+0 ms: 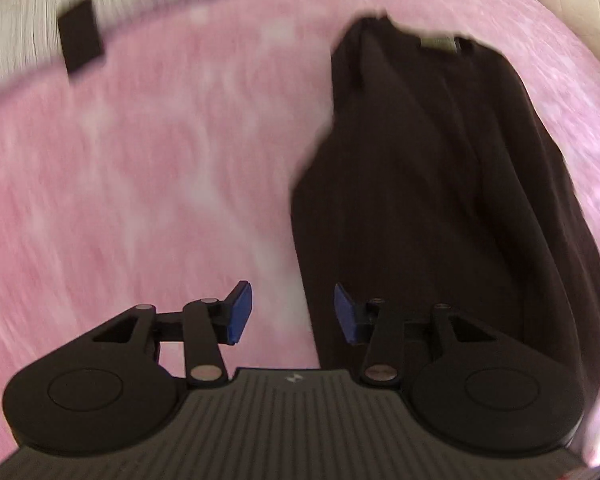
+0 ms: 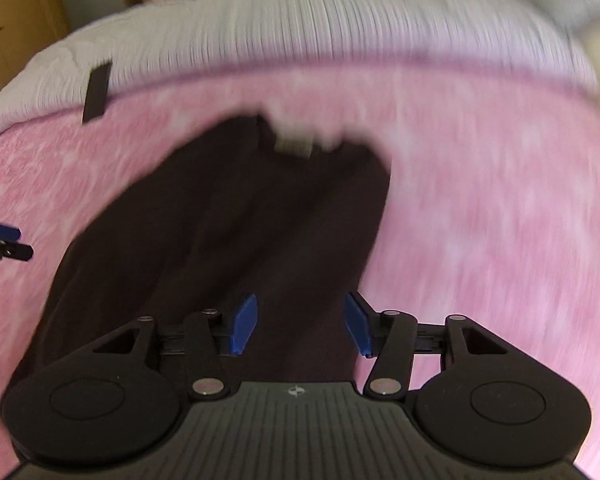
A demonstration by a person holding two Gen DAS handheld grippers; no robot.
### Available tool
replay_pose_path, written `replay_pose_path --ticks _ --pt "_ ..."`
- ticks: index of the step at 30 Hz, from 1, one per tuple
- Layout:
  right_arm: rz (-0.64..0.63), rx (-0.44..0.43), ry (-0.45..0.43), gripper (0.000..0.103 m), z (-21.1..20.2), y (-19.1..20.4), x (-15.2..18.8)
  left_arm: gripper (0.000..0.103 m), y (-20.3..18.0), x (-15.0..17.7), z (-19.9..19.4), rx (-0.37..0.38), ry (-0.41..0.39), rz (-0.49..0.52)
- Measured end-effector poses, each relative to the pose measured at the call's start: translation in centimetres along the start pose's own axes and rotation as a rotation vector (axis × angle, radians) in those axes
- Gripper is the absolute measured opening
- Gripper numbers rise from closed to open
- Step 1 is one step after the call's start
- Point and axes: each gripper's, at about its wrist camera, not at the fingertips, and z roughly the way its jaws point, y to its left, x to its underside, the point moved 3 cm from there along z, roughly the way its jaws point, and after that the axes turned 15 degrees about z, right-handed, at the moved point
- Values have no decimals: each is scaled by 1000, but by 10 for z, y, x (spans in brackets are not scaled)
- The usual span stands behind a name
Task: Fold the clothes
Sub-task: 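Lower the shirt onto the bedspread with both grippers and release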
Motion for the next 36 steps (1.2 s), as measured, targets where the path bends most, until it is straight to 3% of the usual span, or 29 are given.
replay_pose_path --ticks 5,9,11,14,16,22,23,25,26,27,32,36 --pt "196 14 169 59 -19 -4 90 44 -23 43 13 167 54 -76" --pt "268 15 204 71 -35 2 129 42 -40 58 21 184 85 -56" --pt "292 16 211 77 -39 4 140 37 -48 60 20 199 84 -45" --pt "329 13 215 78 -41 3 151 23 -58 60 16 213 76 -15" --pt "351 3 219 79 -43 2 158 4 -62 59 15 214 69 3" --pt "421 -60 264 81 -37 -4 183 2 -54 50 -9 201 8 17" --pt "443 -77 271 78 -35 -5 186 2 -50 49 -16 190 -3 20" --pt "470 -94 271 59 -36 -7 187 2 -37 51 -33 162 -22 21" --pt "482 -101 270 36 -37 -8 187 2 -30 52 -41 148 -31 21" --pt "480 -99 268 7 -39 -8 185 2 -23 53 -50 133 -39 18" --pt "395 -78 217 4 -77 -23 160 2 8 61 -102 14 -58 -14" --pt "326 54 125 0 -126 -62 130 2 24 70 -141 -51 -42 -12"
